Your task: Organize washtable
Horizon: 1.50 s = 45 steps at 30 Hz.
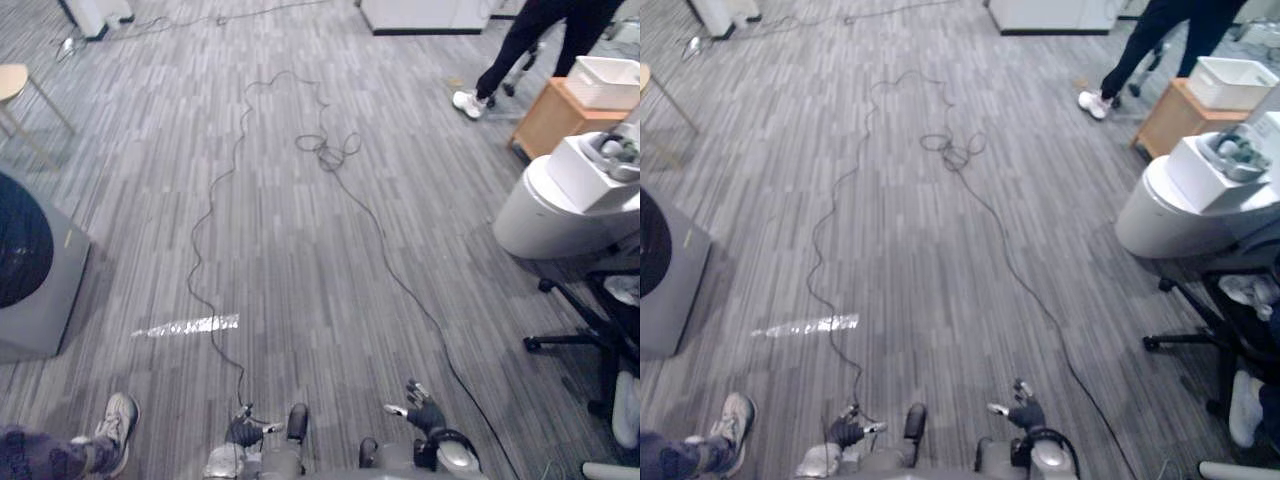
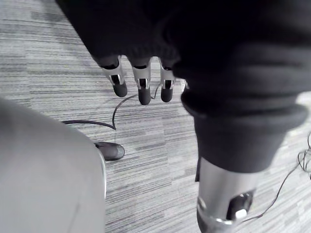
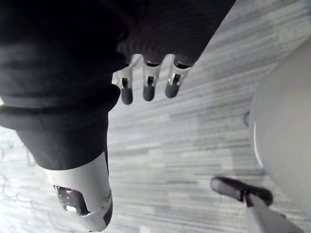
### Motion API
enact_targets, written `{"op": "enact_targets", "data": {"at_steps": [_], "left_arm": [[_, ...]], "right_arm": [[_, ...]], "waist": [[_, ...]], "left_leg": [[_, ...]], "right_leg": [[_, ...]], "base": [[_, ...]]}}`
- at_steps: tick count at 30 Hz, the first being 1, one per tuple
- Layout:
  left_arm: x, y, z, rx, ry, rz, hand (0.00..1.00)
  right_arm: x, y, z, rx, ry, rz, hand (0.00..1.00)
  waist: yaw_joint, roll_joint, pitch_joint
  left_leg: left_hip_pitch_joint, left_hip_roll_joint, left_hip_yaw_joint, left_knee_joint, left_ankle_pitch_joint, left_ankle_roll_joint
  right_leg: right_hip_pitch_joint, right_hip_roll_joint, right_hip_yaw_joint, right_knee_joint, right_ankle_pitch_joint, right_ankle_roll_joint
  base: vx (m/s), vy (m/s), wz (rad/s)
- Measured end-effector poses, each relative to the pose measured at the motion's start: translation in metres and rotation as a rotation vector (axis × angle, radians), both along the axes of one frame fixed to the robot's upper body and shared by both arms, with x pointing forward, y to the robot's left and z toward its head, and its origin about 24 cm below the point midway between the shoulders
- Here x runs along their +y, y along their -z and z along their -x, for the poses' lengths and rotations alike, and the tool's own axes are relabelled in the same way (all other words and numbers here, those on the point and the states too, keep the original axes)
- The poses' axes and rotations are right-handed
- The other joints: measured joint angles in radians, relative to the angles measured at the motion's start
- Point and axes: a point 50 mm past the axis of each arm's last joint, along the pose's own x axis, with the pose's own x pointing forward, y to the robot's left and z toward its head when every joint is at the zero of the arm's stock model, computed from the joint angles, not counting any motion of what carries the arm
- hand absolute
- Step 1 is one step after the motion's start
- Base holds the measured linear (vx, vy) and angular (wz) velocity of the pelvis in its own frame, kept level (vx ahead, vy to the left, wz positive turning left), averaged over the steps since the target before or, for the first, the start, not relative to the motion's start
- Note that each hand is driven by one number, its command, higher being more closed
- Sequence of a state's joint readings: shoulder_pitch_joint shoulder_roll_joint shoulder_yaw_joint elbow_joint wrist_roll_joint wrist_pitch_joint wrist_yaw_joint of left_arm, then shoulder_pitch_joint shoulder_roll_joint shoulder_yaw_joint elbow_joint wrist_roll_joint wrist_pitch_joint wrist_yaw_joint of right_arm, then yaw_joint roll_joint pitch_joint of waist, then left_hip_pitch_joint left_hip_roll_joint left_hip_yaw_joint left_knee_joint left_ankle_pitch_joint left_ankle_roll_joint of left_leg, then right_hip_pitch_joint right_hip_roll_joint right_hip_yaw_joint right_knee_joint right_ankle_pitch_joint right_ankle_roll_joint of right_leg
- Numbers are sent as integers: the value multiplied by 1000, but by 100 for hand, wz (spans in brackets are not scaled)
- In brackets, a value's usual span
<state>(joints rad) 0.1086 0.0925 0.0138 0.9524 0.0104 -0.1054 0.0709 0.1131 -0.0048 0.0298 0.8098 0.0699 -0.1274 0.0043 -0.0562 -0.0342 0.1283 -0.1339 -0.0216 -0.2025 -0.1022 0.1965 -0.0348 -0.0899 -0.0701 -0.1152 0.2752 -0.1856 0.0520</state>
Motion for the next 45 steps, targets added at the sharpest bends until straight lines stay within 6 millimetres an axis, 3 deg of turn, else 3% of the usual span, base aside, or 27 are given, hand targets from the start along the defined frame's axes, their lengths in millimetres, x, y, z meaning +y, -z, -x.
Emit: {"op": "enact_targets", "data": {"at_steps": [3, 4, 6, 16, 21, 23, 24, 25, 26, 27, 28, 29, 30, 32, 38, 44, 45], "left_arm": [[2, 0, 1, 1, -24, 3, 0], [1, 0, 1, 1, -35, 7, 0], [1, 1, 2, 7, -39, 7, 0], [3, 2, 4, 12, -67, 10, 0], [0, 1, 2, -2, -78, 18, 0], [-2, -1, -3, -22, -87, 24, 0], [0, -4, -9, -45, -95, 21, 0], [5, -8, -15, -74, -111, 11, 0], [4, -7, -13, -69, -123, 15, 0], [0, -6, -13, -67, -122, 26, 0], [-6, -6, -14, -67, -110, 39, 0], [-9, -6, -16, -69, -91, 41, 0], [-10, -6, -19, -72, -71, 39, 0], [-21, -5, -18, -64, -53, 63, 0], [-23, 0, -7, -31, -60, 68, 0], [-15, 1, -2, -16, -64, 47, 0], [1, 9, 27, 79, -99, 12, 0]], "right_arm": [[0, 0, 1, 2, 0, 2, 0], [0, 1, 2, 7, 1, 3, 0], [-1, 1, 2, 5, 3, 4, 0], [-4, 1, 2, 5, -11, 32, 0], [1, 0, 1, 2, -46, 33, 0], [-1, -1, -1, -8, -60, 42, 0], [4, -2, -1, -8, -61, 27, 0], [6, -2, -2, -12, -59, 20, 0], [2, -2, -1, -12, -59, 31, 0], [-1, -4, -3, -22, -62, 41, 0], [-4, -6, -7, -35, -61, 47, 0], [-4, -7, -8, -42, -59, 48, 0], [-4, -8, -10, -50, -59, 48, 0], [-6, -9, -13, -57, -61, 57, 0], [-9, -6, -8, -35, -68, 70, 0], [-11, -3, -5, -18, -88, 90, 0], [-18, 7, 14, 60, -91, 106, 0]], "waist": [[2, 3, 0], [0, 2, 1], [-6, 5, 2], [-12, 2, 4], [-4, -7, -1], [-5, -4, -2], [-14, -35, -7], [-6, -52, -6], [-8, -45, -8], [-20, -31, -7], [-25, 11, -3], [-36, 9, -8], [-44, 9, -2], [-37, 22, 1], [-41, 27, 4], [-39, 29, 3], [-38, 30, -73]], "left_leg": [[1, -9, -20, 0, 6, -1], [1, -9, -13, 0, -18, 2], [2, 4, 67, 0, -33, 4], [8, -3, 130, 0, -32, 4], [-14, -24, 118, 1, -14, 2], [-54, -32, 110, 0, -44, -4], [-88, -52, 143, 41, -121, -15], [-140, -59, 178, 252, -150, 35], [-149, -54, 184, 334, -196, 46], [-149, -54, 176, 339, -203, 31], [-126, -23, 156, 274, -199, 31], [-117, -15, 143, 238, -189, 17], [-96, -22, 130, 185, -171, -9], [-82, 0, 128, 168, -182, -20], [36, 24, 178, 112, -181, -18], [55, 18, 180, 71, -139, 12], [78, 2, 159, 9, -94, 24]], "right_leg": [[21, -4, -15, -17, 0, 0], [32, -7, -20, -22, 0, 0], [45, -17, -31, -25, 0, 0], [68, -36, -34, -58, 9, 24], [6, -57, -33, 26, -48, 27], [-42, -61, -51, 65, -75, 21], [-64, -90, -42, 31, -70, -4], [-84, -116, -47, 55, -62, 1], [-95, -113, -43, 83, -68, 1], [-142, -99, -22, 187, -79, -8], [-214, -47, 30, 226, -104, -33], [-218, -27, 56, 158, -85, -48], [-211, -21, 64, 82, -2, -35], [-211, -6, 65, 83, 17, -34], [-131, 21, 105, 54, 44, -27], [-85, 20, 114, -43, 98, -20], [-34, 5, 93, -139, 130, 6]], "base": [[13, 8, 26], [-46, 12, 20], [-75, 25, 19], [-14, 19, 3], [29, -30, 6], [44, -70, 37], [64, -38, 34], [100, -24, 24], [137, -30, 10], [104, -66, 2], [72, -83, 9], [43, -82, 24], [62, -83, 24], [68, -65, -8], [10, -17, -29], [-61, 48, -4], [0, 0, 0]]}}
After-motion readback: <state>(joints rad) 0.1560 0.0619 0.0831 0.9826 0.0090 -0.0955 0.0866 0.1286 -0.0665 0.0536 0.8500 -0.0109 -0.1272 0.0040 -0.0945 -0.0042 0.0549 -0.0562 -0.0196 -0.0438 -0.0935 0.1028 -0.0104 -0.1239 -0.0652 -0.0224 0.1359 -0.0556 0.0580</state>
